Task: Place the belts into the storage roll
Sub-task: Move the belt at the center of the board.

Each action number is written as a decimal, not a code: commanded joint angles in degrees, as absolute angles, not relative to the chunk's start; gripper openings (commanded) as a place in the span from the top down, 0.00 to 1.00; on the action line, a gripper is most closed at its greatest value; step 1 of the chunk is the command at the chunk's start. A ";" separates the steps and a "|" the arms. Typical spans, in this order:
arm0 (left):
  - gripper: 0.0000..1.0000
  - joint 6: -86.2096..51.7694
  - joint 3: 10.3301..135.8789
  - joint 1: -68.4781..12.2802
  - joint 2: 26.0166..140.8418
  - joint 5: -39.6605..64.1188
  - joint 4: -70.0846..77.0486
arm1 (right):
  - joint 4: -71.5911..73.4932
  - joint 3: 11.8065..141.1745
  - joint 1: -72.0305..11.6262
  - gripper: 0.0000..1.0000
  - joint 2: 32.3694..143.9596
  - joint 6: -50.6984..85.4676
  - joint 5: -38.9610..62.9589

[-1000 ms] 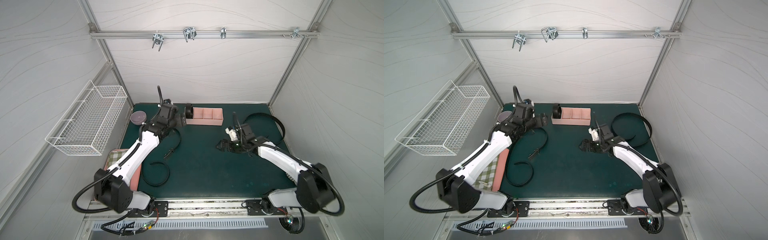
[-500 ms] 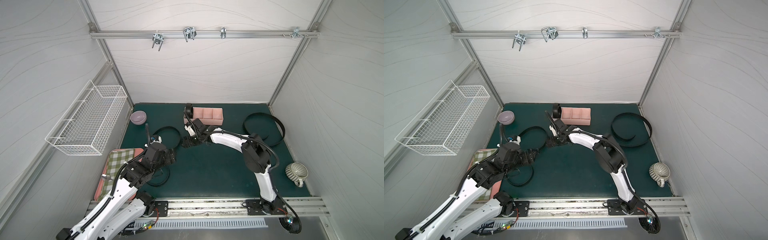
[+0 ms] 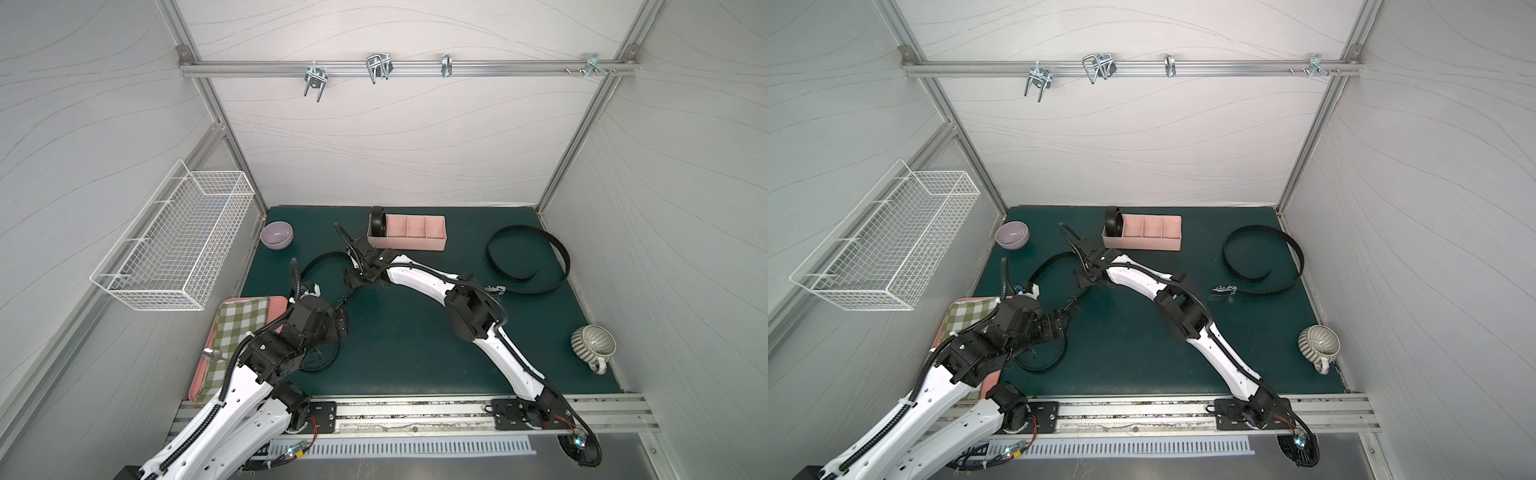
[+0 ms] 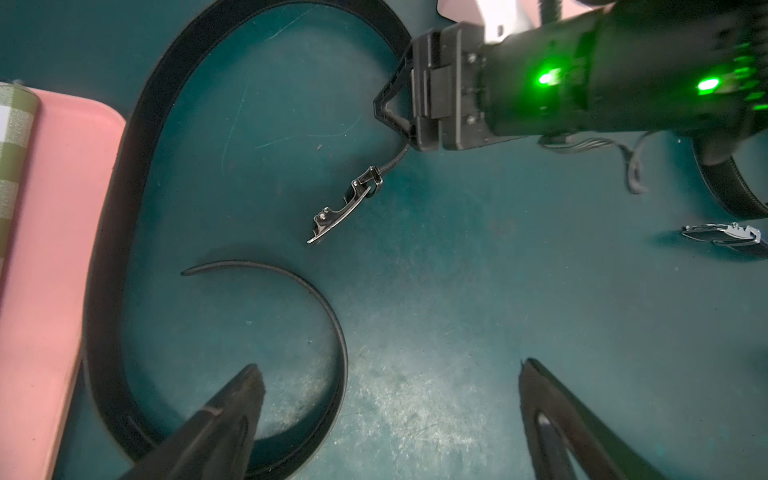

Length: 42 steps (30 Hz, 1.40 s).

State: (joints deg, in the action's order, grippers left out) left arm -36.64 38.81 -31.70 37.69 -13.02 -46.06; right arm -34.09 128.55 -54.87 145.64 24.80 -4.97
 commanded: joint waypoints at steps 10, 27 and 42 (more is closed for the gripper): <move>0.11 -37.05 38.37 -31.71 37.48 -12.94 -43.54 | -38.42 115.05 -51.49 1.00 138.20 24.26 -14.16; 0.15 -35.68 37.61 -34.47 55.13 -6.91 -29.97 | -29.31 56.49 -29.07 1.00 95.37 28.82 -6.77; 0.23 -30.51 37.49 -42.64 62.87 -6.33 -30.63 | -27.97 57.00 -27.99 0.53 95.20 27.00 1.51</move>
